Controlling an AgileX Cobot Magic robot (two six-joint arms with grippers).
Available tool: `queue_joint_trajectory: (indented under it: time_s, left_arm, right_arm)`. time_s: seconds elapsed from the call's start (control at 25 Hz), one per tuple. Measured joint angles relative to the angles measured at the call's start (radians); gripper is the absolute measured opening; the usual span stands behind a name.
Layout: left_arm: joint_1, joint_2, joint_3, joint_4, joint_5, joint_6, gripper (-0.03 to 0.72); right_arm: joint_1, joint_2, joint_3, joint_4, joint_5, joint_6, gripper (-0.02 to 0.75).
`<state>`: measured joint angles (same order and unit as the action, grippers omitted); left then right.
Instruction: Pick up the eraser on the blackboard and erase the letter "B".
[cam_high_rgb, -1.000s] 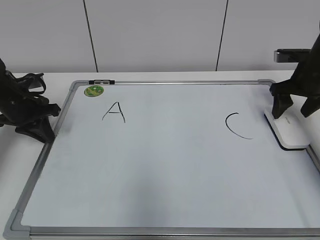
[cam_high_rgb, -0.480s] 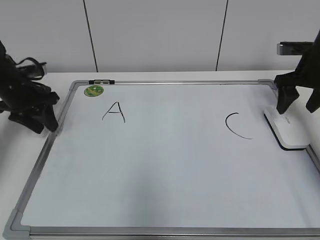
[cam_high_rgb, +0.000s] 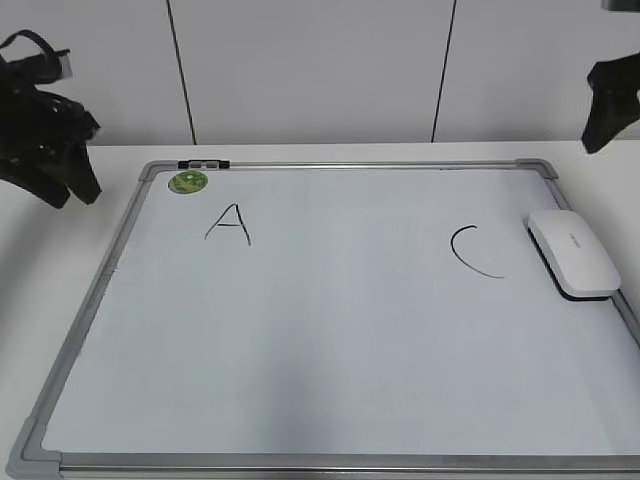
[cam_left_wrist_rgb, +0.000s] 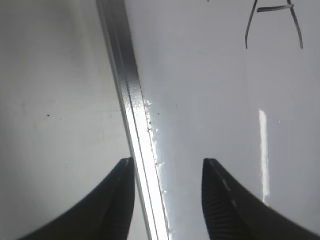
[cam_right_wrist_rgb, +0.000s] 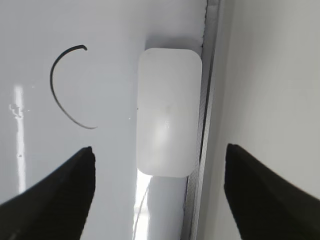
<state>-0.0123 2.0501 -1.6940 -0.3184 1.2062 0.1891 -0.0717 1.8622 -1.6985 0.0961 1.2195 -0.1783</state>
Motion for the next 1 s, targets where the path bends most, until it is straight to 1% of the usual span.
queue_joint_trajectory:
  time_s: [0.12, 0.28, 0.68, 0.76, 0.84, 1.0]
  left_arm:
    - [-0.015, -0.069, 0.000, 0.013, 0.007, -0.021, 0.324]
    - [-0.051, -0.172, 0.000, 0.024, 0.016, -0.025, 0.324]
    - [-0.187, -0.463, 0.012, 0.059, 0.028, -0.031, 0.325]
    - [-0.204, -0.536, 0.053, 0.061, 0.030, -0.052, 0.325]
    - [-0.214, -0.631, 0.120, 0.063, 0.034, -0.070, 0.325]
    - [-0.218, -0.837, 0.318, 0.064, 0.042, -0.097, 0.325]
  right_arm:
    - [0.000, -0.112, 0.050, 0.004, 0.002, 0.001, 0.596]
    - [0.000, -0.277, 0.137, 0.006, 0.011, 0.001, 0.596]
    - [0.000, -0.710, 0.337, 0.006, 0.028, 0.009, 0.595]
    - [0.000, -0.797, 0.379, 0.006, 0.030, 0.009, 0.595]
    - [0.000, -0.876, 0.423, 0.006, 0.031, 0.013, 0.595]
    - [0.000, -1.041, 0.539, 0.006, 0.037, 0.025, 0.594]
